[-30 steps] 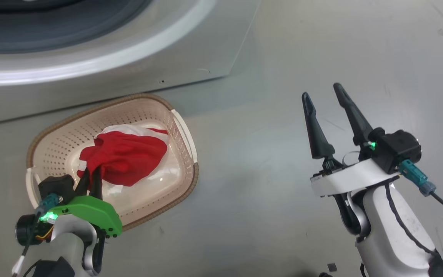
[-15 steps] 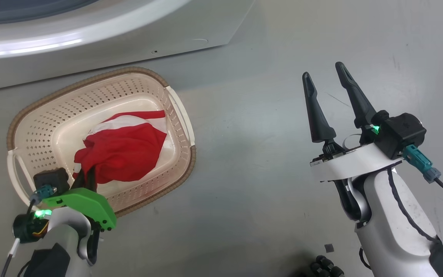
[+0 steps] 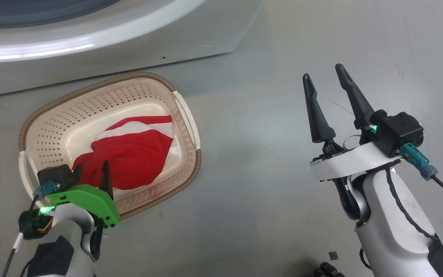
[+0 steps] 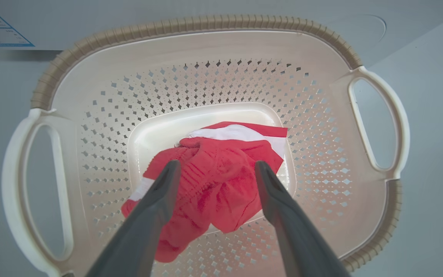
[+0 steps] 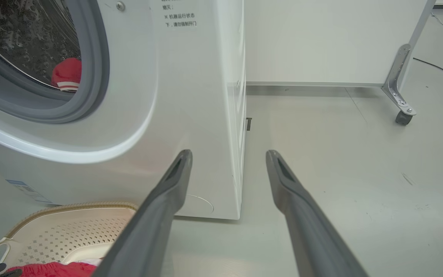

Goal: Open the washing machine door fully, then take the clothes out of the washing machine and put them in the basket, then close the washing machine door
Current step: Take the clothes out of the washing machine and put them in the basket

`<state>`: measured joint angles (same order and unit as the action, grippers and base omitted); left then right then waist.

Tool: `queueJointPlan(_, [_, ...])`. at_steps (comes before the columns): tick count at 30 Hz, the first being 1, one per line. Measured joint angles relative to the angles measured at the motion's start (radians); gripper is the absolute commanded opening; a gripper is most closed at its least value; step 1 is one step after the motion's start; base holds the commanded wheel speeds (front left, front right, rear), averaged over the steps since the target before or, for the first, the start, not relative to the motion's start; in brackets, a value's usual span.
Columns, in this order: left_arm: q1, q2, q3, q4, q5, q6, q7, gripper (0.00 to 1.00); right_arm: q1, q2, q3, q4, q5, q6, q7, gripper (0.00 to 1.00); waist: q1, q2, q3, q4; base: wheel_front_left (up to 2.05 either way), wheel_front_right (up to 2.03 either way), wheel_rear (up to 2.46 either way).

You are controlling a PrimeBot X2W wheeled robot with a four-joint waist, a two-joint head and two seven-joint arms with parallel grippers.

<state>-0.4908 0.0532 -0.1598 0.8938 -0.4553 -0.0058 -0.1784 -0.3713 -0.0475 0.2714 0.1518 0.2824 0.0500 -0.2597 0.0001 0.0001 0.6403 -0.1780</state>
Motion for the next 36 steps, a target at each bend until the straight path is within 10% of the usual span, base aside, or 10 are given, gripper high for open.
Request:
queueJointPlan(18, [0.003,-0.008,-0.046,-0.015,0.044,-0.053,-0.070,1.00,0.073,0.000,-0.039,0.083,-0.001,0.002,0.000,1.00,-0.0001,0.0000,-0.176,0.041,0.00,0.00,0.00])
queueJointPlan(36, [0.103,-0.012,-0.037,-0.328,0.114,-0.045,-0.073,1.00,0.193,0.000,-0.073,0.122,-0.002,0.004,0.000,1.00,-0.0001,0.0000,-0.407,0.106,0.00,0.00,0.00])
